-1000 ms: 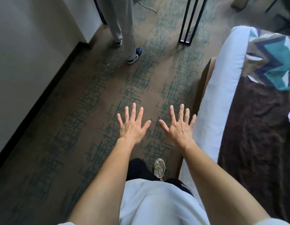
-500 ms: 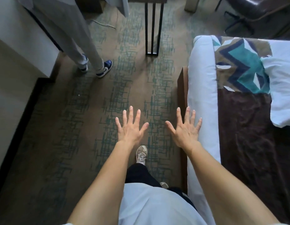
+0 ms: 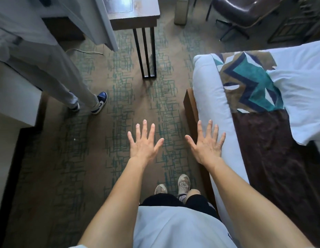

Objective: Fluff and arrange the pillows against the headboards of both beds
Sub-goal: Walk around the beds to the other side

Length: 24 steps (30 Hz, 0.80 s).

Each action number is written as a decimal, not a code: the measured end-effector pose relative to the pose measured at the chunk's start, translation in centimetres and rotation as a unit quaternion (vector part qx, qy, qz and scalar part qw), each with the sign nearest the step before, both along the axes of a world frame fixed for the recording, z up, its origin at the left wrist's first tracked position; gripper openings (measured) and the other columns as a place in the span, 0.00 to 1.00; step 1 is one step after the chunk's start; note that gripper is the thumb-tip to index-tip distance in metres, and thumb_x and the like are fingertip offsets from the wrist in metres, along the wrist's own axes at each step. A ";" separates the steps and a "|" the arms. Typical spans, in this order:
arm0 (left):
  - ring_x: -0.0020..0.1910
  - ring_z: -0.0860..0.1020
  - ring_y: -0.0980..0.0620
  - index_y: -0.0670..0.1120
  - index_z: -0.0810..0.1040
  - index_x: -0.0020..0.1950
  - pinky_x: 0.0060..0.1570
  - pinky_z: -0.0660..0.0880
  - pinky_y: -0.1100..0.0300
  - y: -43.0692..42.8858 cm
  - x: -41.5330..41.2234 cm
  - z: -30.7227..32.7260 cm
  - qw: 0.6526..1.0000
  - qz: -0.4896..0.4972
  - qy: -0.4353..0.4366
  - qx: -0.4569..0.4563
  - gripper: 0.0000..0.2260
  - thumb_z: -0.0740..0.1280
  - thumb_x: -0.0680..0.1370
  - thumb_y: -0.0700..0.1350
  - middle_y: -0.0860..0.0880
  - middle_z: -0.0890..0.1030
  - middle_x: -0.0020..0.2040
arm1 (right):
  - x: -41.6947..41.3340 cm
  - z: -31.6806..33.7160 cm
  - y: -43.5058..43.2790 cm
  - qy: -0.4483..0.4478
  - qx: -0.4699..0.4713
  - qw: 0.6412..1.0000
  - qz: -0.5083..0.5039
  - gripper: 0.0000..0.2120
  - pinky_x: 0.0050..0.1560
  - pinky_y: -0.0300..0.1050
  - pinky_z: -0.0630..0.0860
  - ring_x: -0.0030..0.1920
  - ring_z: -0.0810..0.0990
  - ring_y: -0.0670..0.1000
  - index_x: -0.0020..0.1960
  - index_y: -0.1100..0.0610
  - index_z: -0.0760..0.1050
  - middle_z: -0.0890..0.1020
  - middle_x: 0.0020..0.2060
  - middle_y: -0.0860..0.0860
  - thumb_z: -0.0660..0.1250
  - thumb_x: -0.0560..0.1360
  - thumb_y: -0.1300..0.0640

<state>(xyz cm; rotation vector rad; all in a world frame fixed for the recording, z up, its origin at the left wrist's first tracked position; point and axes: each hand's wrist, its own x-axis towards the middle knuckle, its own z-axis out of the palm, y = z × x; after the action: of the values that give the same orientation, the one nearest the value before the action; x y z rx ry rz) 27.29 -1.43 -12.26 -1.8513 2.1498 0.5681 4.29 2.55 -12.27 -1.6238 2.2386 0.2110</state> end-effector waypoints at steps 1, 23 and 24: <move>0.82 0.36 0.43 0.54 0.39 0.83 0.77 0.38 0.34 -0.9 -0.4 -0.1 1.000 -0.005 -0.002 0.000 0.34 0.43 0.82 0.67 0.48 0.34 0.83 | -0.4 0.0 -1.0 0.001 -0.004 1.000 -0.007 0.39 0.76 0.68 0.35 0.80 0.34 0.61 0.81 0.47 0.33 0.35 0.81 0.57 0.38 0.79 0.28; 0.82 0.36 0.44 0.55 0.42 0.84 0.77 0.38 0.34 -21.7 -17.1 0.1 0.999 -0.009 0.027 -0.016 0.32 0.43 0.83 0.67 0.48 0.35 0.83 | -17.2 -1.2 -21.8 0.034 -0.013 0.998 -0.053 0.39 0.76 0.68 0.36 0.81 0.38 0.64 0.82 0.48 0.35 0.39 0.81 0.59 0.37 0.78 0.28; 0.82 0.36 0.44 0.55 0.42 0.84 0.77 0.38 0.34 -22.6 -17.3 0.0 1.000 -0.003 0.024 -0.012 0.32 0.43 0.83 0.67 0.48 0.35 0.83 | -17.5 -1.2 -22.6 0.035 -0.011 0.998 -0.049 0.39 0.76 0.68 0.36 0.81 0.38 0.64 0.82 0.48 0.35 0.39 0.81 0.59 0.37 0.78 0.28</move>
<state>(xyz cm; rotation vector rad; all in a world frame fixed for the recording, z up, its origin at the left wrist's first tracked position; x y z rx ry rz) 10.02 -23.98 -12.30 -1.8605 2.2020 0.5944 -13.17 -20.07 -13.44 -1.5344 2.3743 0.2223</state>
